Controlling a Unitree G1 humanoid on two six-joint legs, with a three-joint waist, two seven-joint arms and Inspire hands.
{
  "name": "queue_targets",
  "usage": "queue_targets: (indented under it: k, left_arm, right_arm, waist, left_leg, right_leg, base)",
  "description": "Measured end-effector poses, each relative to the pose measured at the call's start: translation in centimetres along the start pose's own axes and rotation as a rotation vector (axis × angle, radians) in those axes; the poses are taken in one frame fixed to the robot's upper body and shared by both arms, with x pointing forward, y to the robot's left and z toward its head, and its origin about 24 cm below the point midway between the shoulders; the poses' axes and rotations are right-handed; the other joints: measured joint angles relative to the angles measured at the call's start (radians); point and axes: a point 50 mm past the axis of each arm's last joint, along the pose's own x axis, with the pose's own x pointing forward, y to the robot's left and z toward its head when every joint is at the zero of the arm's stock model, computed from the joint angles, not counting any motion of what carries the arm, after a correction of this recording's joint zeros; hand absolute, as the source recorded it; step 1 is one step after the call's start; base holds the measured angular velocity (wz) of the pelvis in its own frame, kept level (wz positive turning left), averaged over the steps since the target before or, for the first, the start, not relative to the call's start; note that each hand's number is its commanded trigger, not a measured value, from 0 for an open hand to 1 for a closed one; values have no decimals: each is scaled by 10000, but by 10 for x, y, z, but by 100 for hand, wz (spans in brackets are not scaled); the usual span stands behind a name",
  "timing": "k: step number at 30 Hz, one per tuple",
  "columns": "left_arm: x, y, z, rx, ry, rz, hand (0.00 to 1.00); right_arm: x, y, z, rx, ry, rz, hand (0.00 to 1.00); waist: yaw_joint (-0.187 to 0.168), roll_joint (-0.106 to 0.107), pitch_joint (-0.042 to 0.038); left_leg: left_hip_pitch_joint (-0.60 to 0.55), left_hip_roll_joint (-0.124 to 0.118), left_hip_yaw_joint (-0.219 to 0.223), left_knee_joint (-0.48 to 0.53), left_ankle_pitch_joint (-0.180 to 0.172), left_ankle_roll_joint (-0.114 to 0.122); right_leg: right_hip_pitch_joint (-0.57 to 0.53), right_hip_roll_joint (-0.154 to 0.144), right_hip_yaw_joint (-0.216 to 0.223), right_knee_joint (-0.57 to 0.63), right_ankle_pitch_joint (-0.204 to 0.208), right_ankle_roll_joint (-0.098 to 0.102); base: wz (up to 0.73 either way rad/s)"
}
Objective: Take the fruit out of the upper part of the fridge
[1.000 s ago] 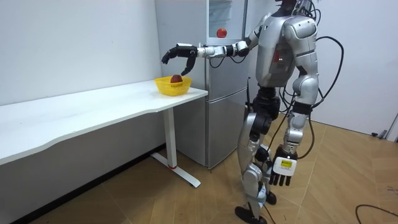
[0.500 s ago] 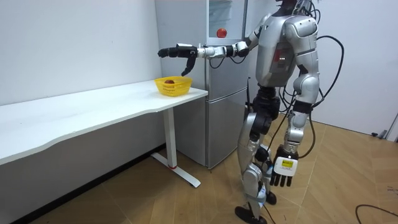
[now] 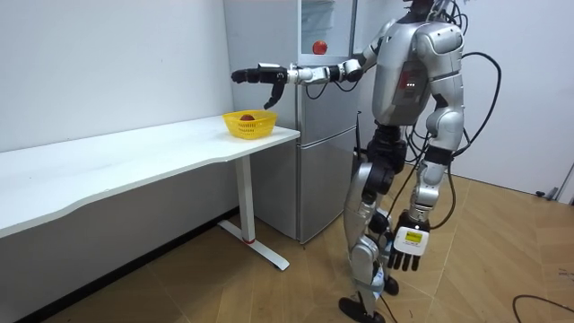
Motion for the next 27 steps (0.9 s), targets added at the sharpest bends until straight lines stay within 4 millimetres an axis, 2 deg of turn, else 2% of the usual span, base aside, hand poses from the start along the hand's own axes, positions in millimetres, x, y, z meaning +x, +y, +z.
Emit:
queue_targets:
  k: [4, 8, 13, 17, 20, 22, 23, 27]
  left_arm:
    - [0, -1, -2, 58, 58, 23, 0]
    - [1, -4, 0, 41, -40, 34, 0]
    - [2, -13, 6, -6, -346, -25, 0]
    - [4, -17, 8, -101, -485, -146, 0]
    - [3, -20, 5, -138, -442, -198, 0]
    - [3, -21, 3, -158, -382, -220, 0]
    - [4, -23, 3, -170, -386, -204, 0]
    - [6, -30, 14, -171, -732, -43, 0]
  right_arm:
    - [2, -11, 22, 362, -935, -620, 0]
    - [1, -29, 54, 714, -2347, -1706, 0]
    - [-8, -48, 85, 1271, -3922, -2769, 0]
    - [-18, -63, 107, 1609, -4978, -3716, 0]
    - [-30, -77, 124, 1945, -6039, -4450, 0]
    - [-36, -81, 130, 2065, -6467, -4892, 0]
    - [-39, -83, 131, 2082, -6617, -5087, 0]
    - [-51, -87, 124, 2226, -6526, -5573, 0]
  waist:
    - [-231, 84, 27]
    - [-466, 298, -36]
    - [-734, 642, -22]
    - [-1045, 808, -85]
    - [-1268, 959, -150]
    - [-1413, 1056, -149]
    - [-1631, 1090, -169]
    - [-2079, 1101, -166]
  left_leg:
    - [36, 24, 111, -38, 8, -6]
    - [204, 21, 222, -22, 15, 7]
    - [338, 55, 453, -61, 13, 12]
    - [292, 78, 573, -133, 13, 13]
    - [529, 152, 925, -283, 16, 17]
    - [740, 187, 1081, -372, 21, 26]
    - [833, 195, 1108, -405, 20, 27]
    - [893, 226, 1316, -477, 26, 36]
  right_leg:
    - [-26, 4, 68, -12, 0, 0]
    - [31, -2, 296, -17, 1, -1]
    - [91, -7, 602, 17, 1, -1]
    - [0, 3, 783, 18, 1, -2]
    - [54, 29, 1099, 27, 5, -7]
    - [175, 29, 1134, 31, 7, -11]
    - [243, 26, 1158, 42, 6, -10]
    - [190, 37, 1341, 42, 11, -18]
  base:
    - [-9]
    - [-9]
    - [-12]
    - [-12]
    - [-29]
    - [-23]
    - [-9]
    - [-14]
